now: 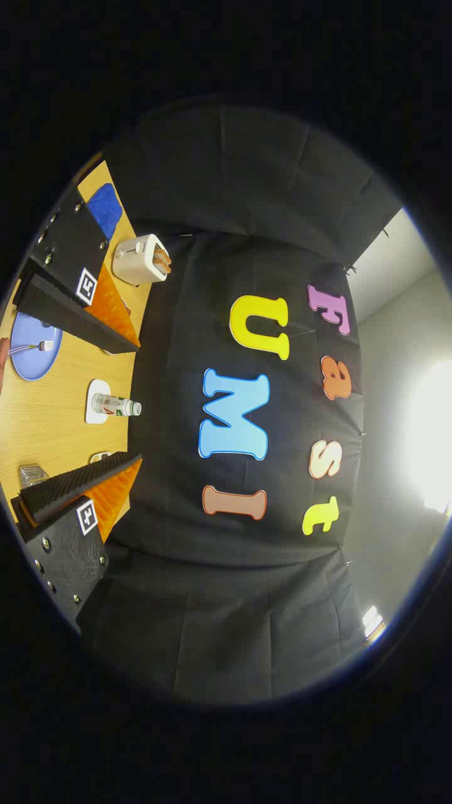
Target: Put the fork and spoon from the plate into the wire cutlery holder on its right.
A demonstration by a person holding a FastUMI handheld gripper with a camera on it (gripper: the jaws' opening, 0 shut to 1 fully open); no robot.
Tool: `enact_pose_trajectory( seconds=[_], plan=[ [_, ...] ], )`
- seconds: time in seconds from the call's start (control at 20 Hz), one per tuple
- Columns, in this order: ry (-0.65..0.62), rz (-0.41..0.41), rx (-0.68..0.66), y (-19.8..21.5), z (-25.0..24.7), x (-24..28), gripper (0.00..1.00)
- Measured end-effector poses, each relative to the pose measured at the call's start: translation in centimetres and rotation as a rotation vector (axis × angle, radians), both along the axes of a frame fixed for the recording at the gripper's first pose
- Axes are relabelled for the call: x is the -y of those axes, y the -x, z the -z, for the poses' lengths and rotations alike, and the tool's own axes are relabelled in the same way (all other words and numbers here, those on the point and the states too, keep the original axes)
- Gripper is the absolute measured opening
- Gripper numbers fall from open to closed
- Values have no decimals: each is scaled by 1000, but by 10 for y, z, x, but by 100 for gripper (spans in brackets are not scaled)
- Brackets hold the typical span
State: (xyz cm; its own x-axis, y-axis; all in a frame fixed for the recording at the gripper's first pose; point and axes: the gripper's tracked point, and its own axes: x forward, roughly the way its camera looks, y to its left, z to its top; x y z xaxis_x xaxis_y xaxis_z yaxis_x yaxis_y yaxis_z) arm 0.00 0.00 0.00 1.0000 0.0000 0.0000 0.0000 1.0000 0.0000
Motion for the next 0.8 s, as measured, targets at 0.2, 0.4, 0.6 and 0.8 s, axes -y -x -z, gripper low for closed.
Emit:
enact_pose_trajectory(
  seconds=[0.2, 0.4, 0.6, 0.8],
  plan=[
    [3, 12, 14, -2, -6, 4, 96],
    [-33, 13, 2, -10, -12, 7, 96],
    [-56, 2, 19, -25, -25, 5, 96],
    [-55, 5, 17, -32, -25, 3, 96]
  ],
)
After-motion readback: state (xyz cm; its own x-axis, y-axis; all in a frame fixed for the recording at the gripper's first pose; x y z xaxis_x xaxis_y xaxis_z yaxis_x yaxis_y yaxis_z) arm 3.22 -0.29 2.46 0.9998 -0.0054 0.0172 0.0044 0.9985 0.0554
